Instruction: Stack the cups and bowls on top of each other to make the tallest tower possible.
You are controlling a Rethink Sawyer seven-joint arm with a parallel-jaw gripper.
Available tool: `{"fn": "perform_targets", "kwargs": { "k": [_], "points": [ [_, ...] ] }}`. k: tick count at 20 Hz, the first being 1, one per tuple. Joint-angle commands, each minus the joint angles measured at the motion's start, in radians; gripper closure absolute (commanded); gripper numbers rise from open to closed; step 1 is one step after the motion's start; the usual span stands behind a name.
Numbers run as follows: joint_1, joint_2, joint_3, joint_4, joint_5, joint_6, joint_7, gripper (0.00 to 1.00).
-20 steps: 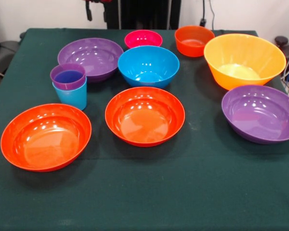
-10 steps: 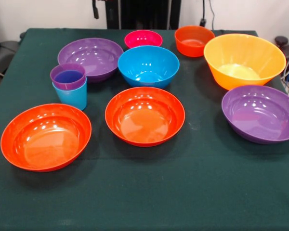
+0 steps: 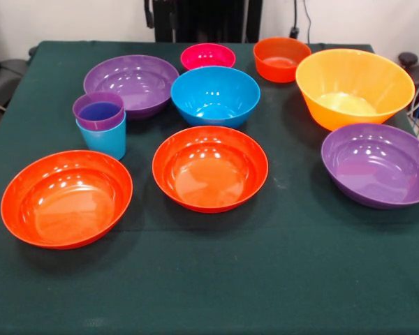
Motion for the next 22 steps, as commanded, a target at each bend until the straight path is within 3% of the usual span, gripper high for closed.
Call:
{"fn": "perform_targets", "kwargs": {
  "k": [1,22],
  "points": [
    [0.052,0.039,0.089,-0.026,0.090,-0.067,0.138,0.00],
    [0.147,0.064,0.096,-0.009,0.210,-0.131,0.151,0.00]
  ]
}}
